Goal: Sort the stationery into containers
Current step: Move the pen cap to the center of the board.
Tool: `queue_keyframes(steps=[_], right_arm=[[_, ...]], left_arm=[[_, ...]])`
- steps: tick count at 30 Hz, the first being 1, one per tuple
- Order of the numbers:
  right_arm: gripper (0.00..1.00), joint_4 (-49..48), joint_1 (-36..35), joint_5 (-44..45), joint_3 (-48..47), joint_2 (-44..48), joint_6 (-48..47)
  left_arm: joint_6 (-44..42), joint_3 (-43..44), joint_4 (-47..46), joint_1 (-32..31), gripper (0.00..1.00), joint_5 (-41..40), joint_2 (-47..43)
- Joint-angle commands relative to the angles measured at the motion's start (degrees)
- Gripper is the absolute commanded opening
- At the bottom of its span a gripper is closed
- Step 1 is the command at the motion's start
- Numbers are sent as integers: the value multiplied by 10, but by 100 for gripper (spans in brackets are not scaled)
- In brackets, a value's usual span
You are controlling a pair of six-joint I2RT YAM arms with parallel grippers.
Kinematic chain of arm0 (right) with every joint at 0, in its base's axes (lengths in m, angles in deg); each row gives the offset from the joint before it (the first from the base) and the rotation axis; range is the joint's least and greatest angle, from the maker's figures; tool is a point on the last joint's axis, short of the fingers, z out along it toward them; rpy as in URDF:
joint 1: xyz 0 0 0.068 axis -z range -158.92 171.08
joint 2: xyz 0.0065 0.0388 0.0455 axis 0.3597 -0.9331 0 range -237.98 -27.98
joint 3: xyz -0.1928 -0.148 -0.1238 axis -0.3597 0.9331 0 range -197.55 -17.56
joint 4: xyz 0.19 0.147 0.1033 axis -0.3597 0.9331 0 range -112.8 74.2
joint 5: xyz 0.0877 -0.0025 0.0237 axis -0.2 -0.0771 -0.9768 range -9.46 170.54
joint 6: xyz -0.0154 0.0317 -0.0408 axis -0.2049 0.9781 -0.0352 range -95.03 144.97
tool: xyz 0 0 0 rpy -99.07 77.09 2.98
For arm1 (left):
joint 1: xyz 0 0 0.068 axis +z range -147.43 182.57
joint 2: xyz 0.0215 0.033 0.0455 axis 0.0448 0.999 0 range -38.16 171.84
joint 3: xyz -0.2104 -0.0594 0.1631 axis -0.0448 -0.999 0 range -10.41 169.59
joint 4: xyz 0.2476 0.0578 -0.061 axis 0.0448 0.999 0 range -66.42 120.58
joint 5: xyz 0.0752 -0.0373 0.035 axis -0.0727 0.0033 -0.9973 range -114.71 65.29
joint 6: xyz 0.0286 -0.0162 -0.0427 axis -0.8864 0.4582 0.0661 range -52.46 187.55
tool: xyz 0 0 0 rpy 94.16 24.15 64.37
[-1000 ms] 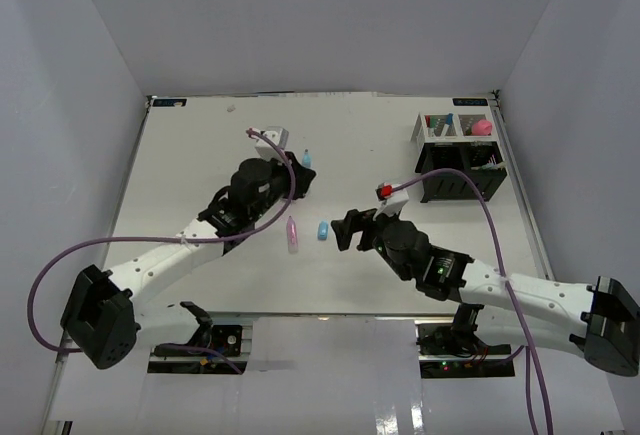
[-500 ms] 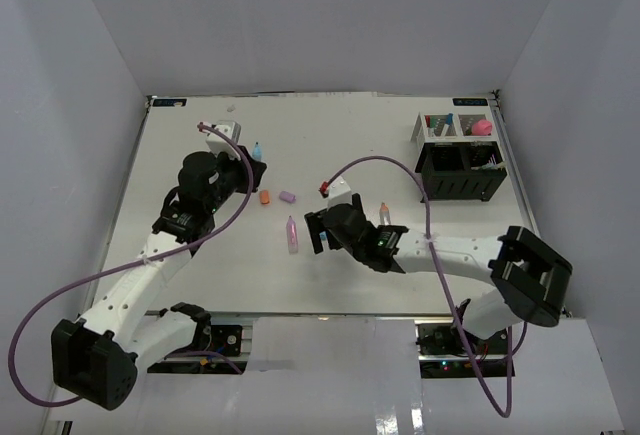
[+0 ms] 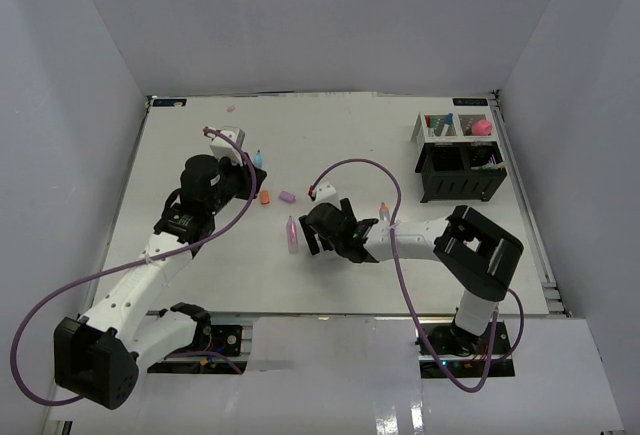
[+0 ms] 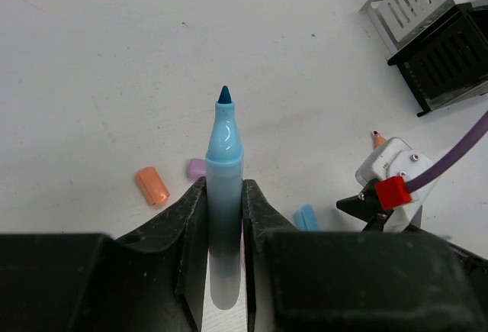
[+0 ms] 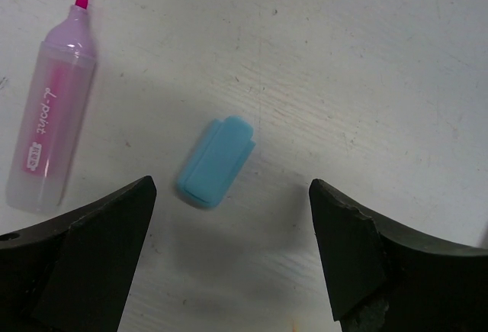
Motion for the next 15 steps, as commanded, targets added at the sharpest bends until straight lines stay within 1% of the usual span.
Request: queue_keyframes(steps=[1,5,6,15], right_arm=[[88,-1,6,18,-19,-8,14],[86,1,14,20,-5,-9,17],[84,1,15,21,5,-7,18],[82,1,43,26,63,42,22]], left_arm=[[-5,-2,-12,5,11,24,-15],[-6,-5,-16,5,11,36,-15],[-6,-5,-17,5,11,37,-15],[-6,-5,-20,5,11,51,-11]])
